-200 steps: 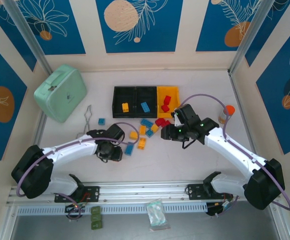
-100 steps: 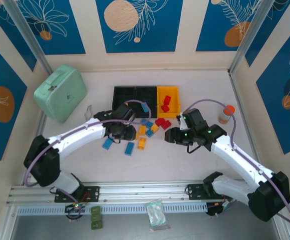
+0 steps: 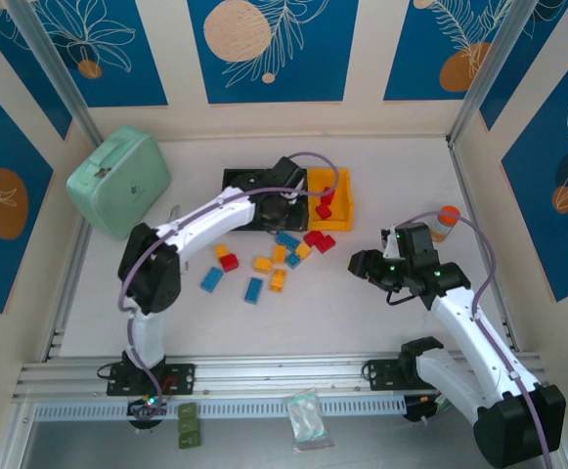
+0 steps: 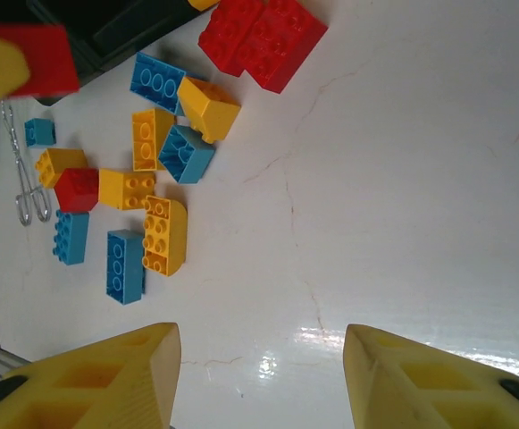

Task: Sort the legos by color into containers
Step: Place the lego on the lego.

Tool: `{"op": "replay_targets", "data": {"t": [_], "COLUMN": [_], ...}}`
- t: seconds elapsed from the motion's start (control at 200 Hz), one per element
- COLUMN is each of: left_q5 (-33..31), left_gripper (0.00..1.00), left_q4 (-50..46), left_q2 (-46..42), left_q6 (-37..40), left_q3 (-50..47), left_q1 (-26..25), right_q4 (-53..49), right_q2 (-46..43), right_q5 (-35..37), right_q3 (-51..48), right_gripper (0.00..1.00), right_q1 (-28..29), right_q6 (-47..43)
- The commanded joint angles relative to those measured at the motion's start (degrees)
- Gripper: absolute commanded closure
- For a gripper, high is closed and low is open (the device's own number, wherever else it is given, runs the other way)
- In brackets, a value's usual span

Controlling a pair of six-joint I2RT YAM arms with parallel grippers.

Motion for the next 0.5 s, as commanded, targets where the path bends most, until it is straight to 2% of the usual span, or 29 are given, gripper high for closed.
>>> {"op": "replay_targets", "data": {"t": [0.0, 0.23, 0.39, 0.495], "left_q5": [1.47, 1.37, 2.88, 3.44], "left_gripper": [0.74, 0.74, 0.73, 0.73], "left_q4": [-4.19, -8.04, -7.71, -6.36], "left_q2": [5.94, 19.39, 26.85, 30.14], "left_q6": [0.95, 2.01, 1.73, 0.79], "left_q3": [8.86, 28.58, 38.17, 41.09], "left_q1": [-0.35, -0.35, -0.35, -0.26], "right_q4": [-1.09, -1.57, -2.62, -2.62], "right_q2": [-1.35, -3.68, -4.50, -4.96], "right_q5": [-3.15, -4.80, -5.56, -6.14], "right_q3": [-0.97, -3.04, -3.87, -4.09], "right_gripper": [0.48, 0.49, 0.48, 0.48], "right_q1": [-1.02, -2.92, -4.64, -5.54], "right_q6": [-0.17, 0.15, -0.50, -0.64]}}
